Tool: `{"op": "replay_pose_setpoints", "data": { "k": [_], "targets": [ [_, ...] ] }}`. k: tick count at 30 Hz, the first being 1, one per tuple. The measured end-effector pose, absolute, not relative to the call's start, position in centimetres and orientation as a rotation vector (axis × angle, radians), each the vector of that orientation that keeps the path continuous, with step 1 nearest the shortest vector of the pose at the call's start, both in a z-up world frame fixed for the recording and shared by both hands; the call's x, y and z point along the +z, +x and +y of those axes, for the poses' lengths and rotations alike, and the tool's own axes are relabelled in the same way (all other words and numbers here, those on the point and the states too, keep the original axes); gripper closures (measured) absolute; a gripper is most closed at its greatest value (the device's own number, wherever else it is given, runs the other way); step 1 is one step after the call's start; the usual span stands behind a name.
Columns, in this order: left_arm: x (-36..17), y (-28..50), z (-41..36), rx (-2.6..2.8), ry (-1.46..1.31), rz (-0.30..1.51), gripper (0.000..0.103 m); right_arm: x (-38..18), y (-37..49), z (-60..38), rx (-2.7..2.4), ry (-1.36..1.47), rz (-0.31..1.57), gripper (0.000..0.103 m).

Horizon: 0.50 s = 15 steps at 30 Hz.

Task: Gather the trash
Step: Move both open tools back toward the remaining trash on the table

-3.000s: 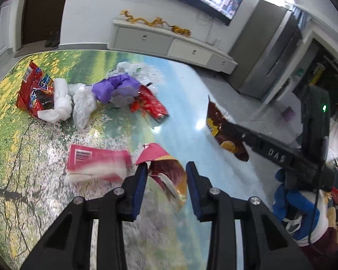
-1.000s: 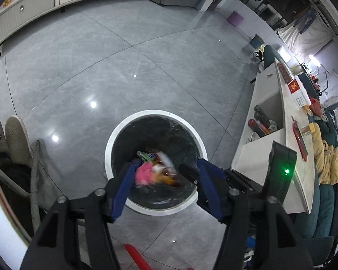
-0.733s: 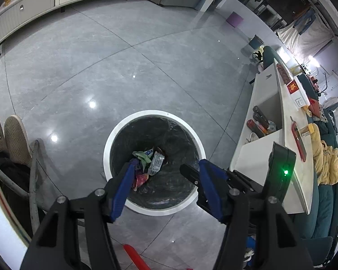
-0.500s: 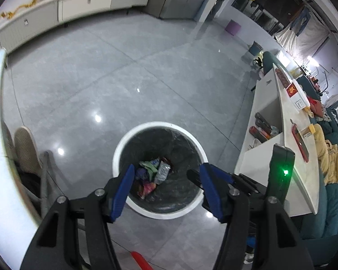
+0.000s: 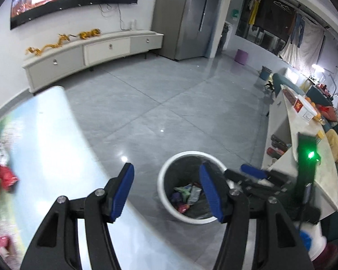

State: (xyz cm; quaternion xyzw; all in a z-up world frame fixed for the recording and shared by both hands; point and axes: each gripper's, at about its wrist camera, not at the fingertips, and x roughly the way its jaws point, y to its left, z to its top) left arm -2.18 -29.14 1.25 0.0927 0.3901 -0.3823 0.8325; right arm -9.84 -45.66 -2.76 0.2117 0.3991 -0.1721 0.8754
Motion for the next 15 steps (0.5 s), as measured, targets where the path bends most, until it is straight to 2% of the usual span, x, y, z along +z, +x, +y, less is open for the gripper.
{"op": "replay_pose_setpoints", "data": {
  "k": [10,14,15],
  "targets": [
    [3.5,-2.1,-18.9,-0.665,0.125,0.740,0.044,3.8,-8.4,-39.6,-0.285,0.328,0.725,0.052],
    [3.9,-2.0,-14.3,-0.576,0.071,0.707,0.031,5.5,-8.0,-37.4,-0.258,0.319,0.688,0.048],
    [3.9,-1.9,-13.0,-0.552,0.053,0.703,0.031,5.7,-7.9,-36.9,-0.252,0.314,0.684,0.048]
  ]
}}
